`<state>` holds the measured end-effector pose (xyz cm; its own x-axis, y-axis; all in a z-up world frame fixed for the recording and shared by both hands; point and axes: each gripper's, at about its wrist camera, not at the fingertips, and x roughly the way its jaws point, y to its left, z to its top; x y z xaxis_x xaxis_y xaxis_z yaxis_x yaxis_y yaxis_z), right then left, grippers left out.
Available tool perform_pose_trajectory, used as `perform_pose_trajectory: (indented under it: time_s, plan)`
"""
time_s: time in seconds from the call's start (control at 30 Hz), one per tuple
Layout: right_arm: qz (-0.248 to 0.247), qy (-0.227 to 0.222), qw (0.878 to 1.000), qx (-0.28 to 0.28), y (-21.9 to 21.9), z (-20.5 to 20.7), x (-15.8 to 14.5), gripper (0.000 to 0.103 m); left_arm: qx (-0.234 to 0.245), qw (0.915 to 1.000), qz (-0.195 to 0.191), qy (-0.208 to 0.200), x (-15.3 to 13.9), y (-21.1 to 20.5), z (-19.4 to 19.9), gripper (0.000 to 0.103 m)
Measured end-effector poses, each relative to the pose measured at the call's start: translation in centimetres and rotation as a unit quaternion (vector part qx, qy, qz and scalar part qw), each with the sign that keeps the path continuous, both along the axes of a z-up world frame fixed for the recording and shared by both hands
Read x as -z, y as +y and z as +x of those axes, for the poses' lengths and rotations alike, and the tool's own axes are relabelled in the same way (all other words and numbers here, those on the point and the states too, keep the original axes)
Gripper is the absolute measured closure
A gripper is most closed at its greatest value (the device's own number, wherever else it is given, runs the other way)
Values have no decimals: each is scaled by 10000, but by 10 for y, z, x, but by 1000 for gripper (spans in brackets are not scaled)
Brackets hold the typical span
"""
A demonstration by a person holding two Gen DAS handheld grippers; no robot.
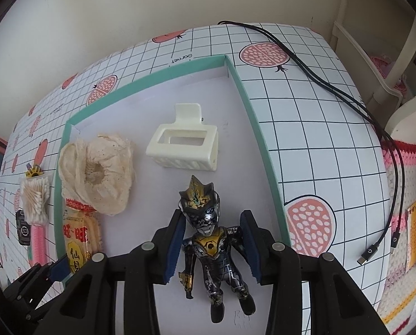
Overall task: Organize objects
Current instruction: 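Open the left tool to drop the packet while the right tool releases the action figure into the tray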
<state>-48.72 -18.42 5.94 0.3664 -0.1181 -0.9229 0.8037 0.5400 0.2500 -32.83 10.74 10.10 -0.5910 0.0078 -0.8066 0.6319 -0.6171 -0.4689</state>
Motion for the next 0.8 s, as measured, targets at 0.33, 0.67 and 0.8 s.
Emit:
perform_pose_trajectory:
  time_s: [0.33,0.67,0.8]
  plan:
    - [3,-13,10000,-34,-1,-3,-3,56,-59,10000,-1,-36,1,0,-2,54]
    - [-276,-238,9993,-82,0,-9,-38,56,-105,9999,-76,9,-13,-4,-1,53]
    - [-415,-365,9984,-86,0,-13,-55,56,-163,9997,-177,109,-25,-5,3,53]
